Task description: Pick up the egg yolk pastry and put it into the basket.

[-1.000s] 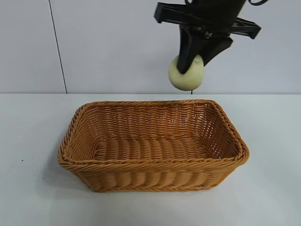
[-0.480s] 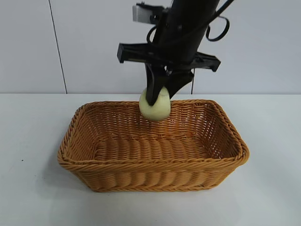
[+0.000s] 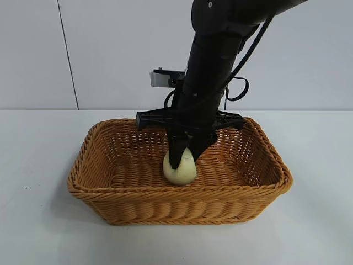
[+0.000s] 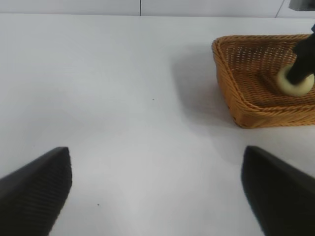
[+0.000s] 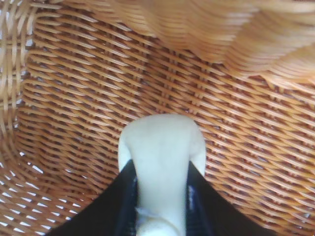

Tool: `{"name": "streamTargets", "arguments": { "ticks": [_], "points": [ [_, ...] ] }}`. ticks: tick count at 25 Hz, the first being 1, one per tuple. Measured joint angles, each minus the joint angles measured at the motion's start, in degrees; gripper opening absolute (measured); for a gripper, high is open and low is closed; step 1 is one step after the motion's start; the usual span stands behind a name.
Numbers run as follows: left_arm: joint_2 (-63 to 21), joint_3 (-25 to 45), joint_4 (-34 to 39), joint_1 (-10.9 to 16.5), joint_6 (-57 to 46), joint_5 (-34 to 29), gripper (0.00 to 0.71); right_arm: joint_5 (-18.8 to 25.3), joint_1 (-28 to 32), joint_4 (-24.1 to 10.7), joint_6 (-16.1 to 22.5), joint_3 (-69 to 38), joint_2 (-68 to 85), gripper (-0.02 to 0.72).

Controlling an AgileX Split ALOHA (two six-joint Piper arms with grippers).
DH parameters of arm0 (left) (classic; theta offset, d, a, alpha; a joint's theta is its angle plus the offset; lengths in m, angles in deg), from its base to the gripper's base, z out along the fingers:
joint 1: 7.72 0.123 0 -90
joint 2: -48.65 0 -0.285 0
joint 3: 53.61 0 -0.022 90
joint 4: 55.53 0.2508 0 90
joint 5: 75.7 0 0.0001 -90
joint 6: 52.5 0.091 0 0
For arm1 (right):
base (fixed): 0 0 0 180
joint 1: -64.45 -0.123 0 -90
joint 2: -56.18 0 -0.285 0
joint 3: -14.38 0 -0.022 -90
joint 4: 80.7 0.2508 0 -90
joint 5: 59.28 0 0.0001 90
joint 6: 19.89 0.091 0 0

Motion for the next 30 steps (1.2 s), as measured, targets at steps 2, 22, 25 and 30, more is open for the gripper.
{"name": "streamTargets", "arguments": {
  "ticks": [2,22,25,30],
  "points": [
    [0.0,0.0,0.0,0.0,0.0,0.0,0.687,0.42,0.0,0.0,-0.91,0.0,0.0,0.382],
    [0.0,0.0,0.0,0.0,0.0,0.0,0.687,18.41,0.21,-11.07,1.87,19.09,4.49,0.675],
    [0.0,0.0,0.0,0.0,0.0,-0.05,0.687,18.59,2.05,-11.52,2.2,19.87,4.59,0.675],
    [0.0,0.0,0.0,0.0,0.0,-0.05,0.687,18.82,9.07,-11.58,2.38,19.91,4.59,0.675]
  ]
}}
